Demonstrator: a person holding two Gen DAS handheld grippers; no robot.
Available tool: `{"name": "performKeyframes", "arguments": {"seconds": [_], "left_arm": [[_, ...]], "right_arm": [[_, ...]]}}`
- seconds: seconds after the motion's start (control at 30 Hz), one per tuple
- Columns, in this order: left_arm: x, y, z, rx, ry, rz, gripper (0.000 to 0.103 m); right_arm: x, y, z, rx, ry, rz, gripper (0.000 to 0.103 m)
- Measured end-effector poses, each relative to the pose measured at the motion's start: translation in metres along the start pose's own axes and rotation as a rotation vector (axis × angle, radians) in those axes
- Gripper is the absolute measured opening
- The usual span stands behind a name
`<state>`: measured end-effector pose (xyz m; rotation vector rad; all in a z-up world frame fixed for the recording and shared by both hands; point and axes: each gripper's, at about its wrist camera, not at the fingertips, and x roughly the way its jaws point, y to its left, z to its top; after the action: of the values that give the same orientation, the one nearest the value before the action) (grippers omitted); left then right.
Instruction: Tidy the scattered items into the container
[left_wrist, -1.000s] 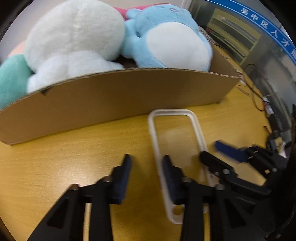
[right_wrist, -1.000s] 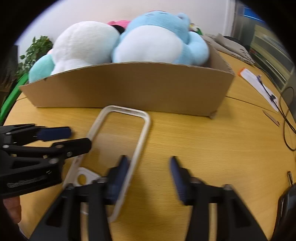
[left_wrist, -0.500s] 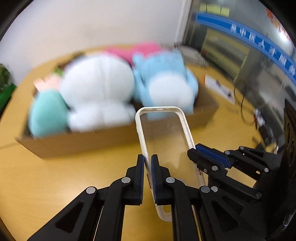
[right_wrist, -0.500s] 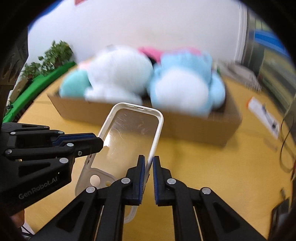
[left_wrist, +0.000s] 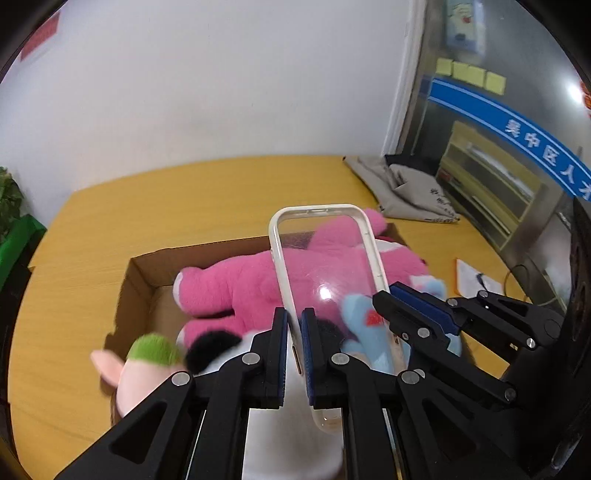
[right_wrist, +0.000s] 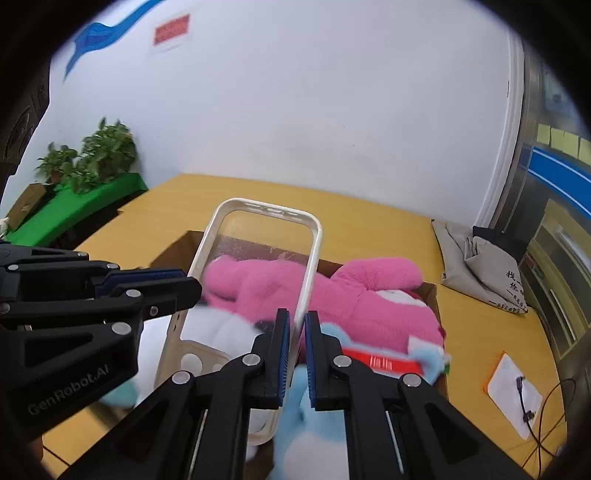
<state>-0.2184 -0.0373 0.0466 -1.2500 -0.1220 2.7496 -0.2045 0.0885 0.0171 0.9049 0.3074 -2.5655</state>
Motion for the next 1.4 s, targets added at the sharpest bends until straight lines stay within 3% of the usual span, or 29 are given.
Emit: {"name": "performKeyframes", "arguments": {"seconds": [0.13, 0.2, 0.3, 0.33, 0.37, 0.4, 0.43, 0.47, 0.53, 0.7, 0.83, 0.97, 1.1, 1.4], "left_arm": [[0.062, 0.008, 0.010, -0.026, 0.120, -0.032, 0.008], [0.073, 0.008, 0.004, -0.034, 0.135, -0.047, 0.009], [0.068, 0.009, 0.001, -0.055, 0.128, -0.068, 0.012], [0.065, 0.010, 0.001, -0.062, 0.127, -0.060, 0.018], [0.059, 0.011, -0.001, -0.061, 0.118, -0.037, 0.024], [0.050, 0.010, -0.003, -0.057, 0.097, -0.004, 0.040], [0.039, 0.009, -0.005, -0.054, 0.070, 0.024, 0.062], [0.024, 0.009, -0.009, -0.052, 0.030, 0.047, 0.071], [-0.006, 0.009, -0.019, -0.049, -0.044, 0.079, 0.088], [-0.072, -0.002, -0.068, -0.035, -0.147, 0.111, 0.103], [-0.099, -0.016, -0.124, -0.031, -0.173, 0.147, 0.103], [-0.106, -0.020, -0.166, -0.067, -0.155, 0.123, 0.103], [-0.109, -0.022, -0.182, -0.078, -0.130, 0.125, 0.103], [-0.127, -0.028, -0.191, -0.078, -0.162, 0.129, 0.103]], "right_arm": [[0.068, -0.007, 0.002, 0.023, 0.139, -0.016, 0.007], [0.092, -0.012, -0.009, 0.048, 0.199, -0.009, 0.007], [0.088, -0.014, -0.015, 0.061, 0.174, -0.015, 0.007], [0.083, -0.015, -0.015, 0.068, 0.165, -0.011, 0.011], [0.075, -0.017, -0.015, 0.071, 0.150, -0.019, 0.026], [0.066, -0.018, -0.016, 0.072, 0.128, -0.032, 0.038], [0.056, -0.020, -0.016, 0.078, 0.104, -0.035, 0.065], [0.042, -0.024, -0.019, 0.092, 0.073, -0.029, 0.074], [0.016, -0.034, -0.026, 0.119, 0.026, -0.017, 0.077], [-0.044, -0.036, -0.061, 0.120, -0.003, -0.026, 0.080], [-0.074, -0.023, -0.096, 0.125, -0.004, -0.054, 0.080], [-0.093, -0.014, -0.125, 0.125, -0.027, -0.105, 0.080], [-0.107, -0.018, -0.134, 0.160, -0.035, -0.117, 0.080], [-0.126, -0.013, -0.140, 0.156, -0.042, -0.125, 0.080]]}}
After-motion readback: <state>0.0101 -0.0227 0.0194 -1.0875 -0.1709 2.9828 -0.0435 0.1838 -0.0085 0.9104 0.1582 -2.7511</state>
